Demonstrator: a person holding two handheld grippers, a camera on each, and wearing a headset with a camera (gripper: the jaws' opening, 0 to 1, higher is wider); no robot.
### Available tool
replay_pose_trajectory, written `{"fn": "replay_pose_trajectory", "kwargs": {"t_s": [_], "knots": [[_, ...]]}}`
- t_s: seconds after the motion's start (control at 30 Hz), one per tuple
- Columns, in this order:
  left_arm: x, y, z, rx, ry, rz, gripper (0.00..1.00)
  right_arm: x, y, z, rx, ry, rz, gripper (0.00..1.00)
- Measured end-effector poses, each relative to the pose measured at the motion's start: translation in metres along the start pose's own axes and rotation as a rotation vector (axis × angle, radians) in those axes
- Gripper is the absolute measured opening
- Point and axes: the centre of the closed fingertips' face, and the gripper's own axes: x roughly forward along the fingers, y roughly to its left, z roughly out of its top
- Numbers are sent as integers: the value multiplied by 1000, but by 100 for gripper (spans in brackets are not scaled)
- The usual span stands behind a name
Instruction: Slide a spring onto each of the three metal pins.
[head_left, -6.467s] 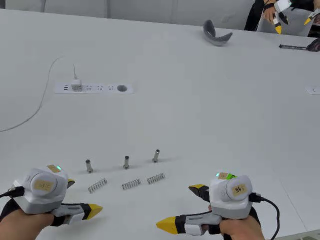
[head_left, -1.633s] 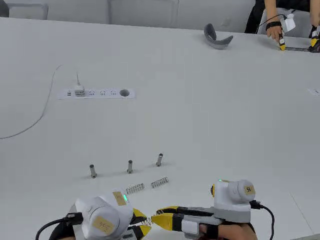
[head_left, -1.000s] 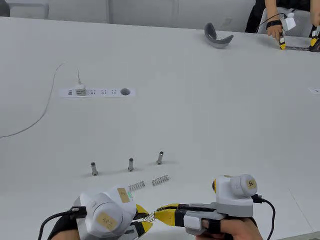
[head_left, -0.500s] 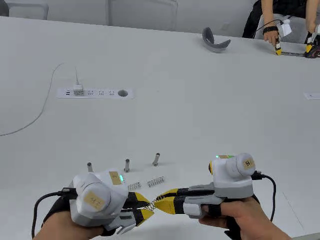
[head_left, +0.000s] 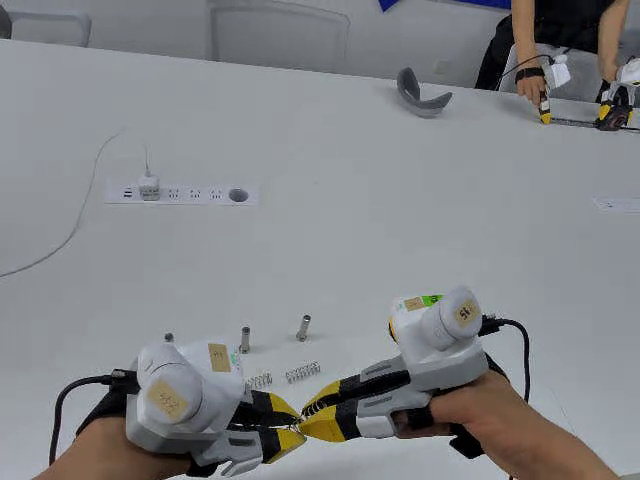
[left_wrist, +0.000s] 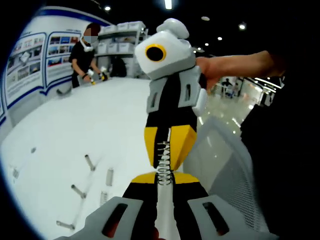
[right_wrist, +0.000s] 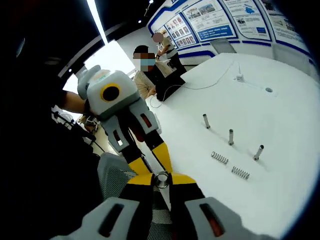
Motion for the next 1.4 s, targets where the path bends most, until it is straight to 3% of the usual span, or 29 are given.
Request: {"fn": "replay_pose_trajectory", "kwargs": {"t_s": [0.27, 0.5, 0.73, 0.97, 1.1, 1.4], "knots": [[-1, -6, -1, 27, 6, -29, 10, 2, 7, -5, -83, 97, 60, 13], [-1, -7, -4, 29, 11, -42, 10, 7, 6, -11, -93, 153, 70, 12], [-2, -8, -14, 31, -1, -35, 11, 13, 5, -15, -66, 166, 67, 12], [-11, 1, -39, 15, 29, 25, 16, 26, 4, -13, -41, 156, 71, 12], [-21, 6, -53, -26, 34, 65, 16, 31, 2, -11, -37, 156, 69, 12], [-39, 24, -69, -116, 19, 150, 17, 36, -9, -13, -49, 161, 30, 12]]}}
